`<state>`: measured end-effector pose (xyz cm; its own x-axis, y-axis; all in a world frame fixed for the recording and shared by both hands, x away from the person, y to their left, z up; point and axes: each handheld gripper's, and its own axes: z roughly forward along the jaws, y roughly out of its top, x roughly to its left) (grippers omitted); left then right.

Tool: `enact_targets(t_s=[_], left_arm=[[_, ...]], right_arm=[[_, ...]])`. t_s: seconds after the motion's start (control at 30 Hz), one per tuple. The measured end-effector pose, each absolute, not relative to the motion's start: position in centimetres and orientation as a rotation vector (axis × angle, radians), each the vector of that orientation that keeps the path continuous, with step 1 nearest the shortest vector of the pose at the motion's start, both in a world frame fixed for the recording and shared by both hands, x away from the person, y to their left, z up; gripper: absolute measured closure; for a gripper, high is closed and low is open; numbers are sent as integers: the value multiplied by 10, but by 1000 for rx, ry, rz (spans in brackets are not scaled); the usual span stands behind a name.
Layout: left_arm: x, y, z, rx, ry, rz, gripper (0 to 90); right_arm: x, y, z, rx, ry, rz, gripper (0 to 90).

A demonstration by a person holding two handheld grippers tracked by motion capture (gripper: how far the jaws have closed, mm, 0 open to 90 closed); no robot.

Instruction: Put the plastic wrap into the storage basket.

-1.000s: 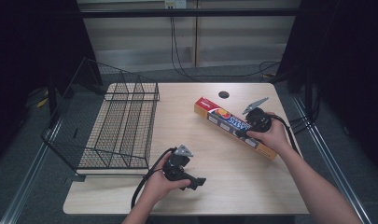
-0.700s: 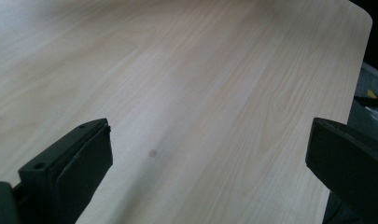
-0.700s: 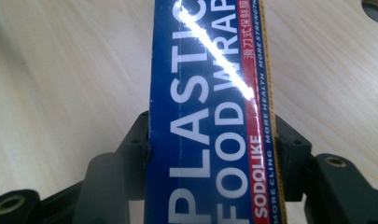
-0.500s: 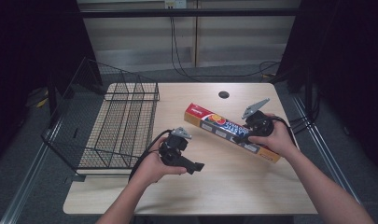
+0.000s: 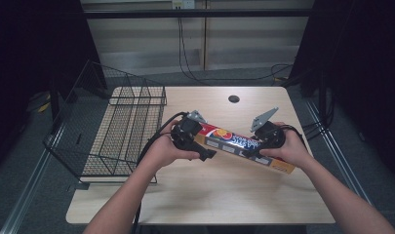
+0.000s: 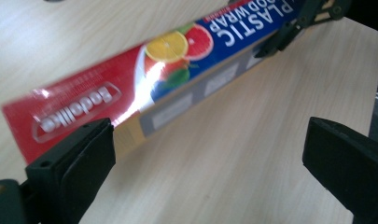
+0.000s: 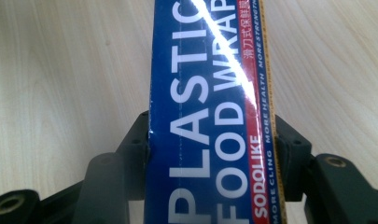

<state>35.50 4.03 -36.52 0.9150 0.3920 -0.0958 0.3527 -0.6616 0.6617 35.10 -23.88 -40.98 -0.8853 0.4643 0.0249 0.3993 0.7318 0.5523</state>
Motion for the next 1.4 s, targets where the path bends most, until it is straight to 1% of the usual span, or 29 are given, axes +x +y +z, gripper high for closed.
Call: enact_targets(t_s=[0.13,0.23,0.4,0.57,0.67,0.77,0.9,1.0,1.1,1.4], left_arm=[[359,35,-362,2375,503,95,27],[363,32,-360,2364,494,76,27],[366,24,-357,2392,435,103,38],[367,15,-355,2409,425,56,52],[369,10,-355,2442,388,54,60],[369,7,-358,2445,375,14,67],[370,3,-360,2489,338,-4,76],[369,0,-364,2529,316,-24,103],[367,-5,-367,2546,307,-18,121],[367,-18,-371,2573,262,-58,149]], right_arm=[[348,-240,-408,675,2824,861,446],[346,-240,-407,642,2834,886,446],[344,-240,-405,599,2861,914,445],[343,-237,-405,553,2884,901,444],[342,-234,-404,529,2896,895,444],[342,-232,-403,492,2903,909,444],[341,-229,-401,458,2909,922,444],[341,-229,-401,443,2916,920,444],[341,-229,-402,421,2925,907,443],[338,-223,-398,347,2941,913,442]])
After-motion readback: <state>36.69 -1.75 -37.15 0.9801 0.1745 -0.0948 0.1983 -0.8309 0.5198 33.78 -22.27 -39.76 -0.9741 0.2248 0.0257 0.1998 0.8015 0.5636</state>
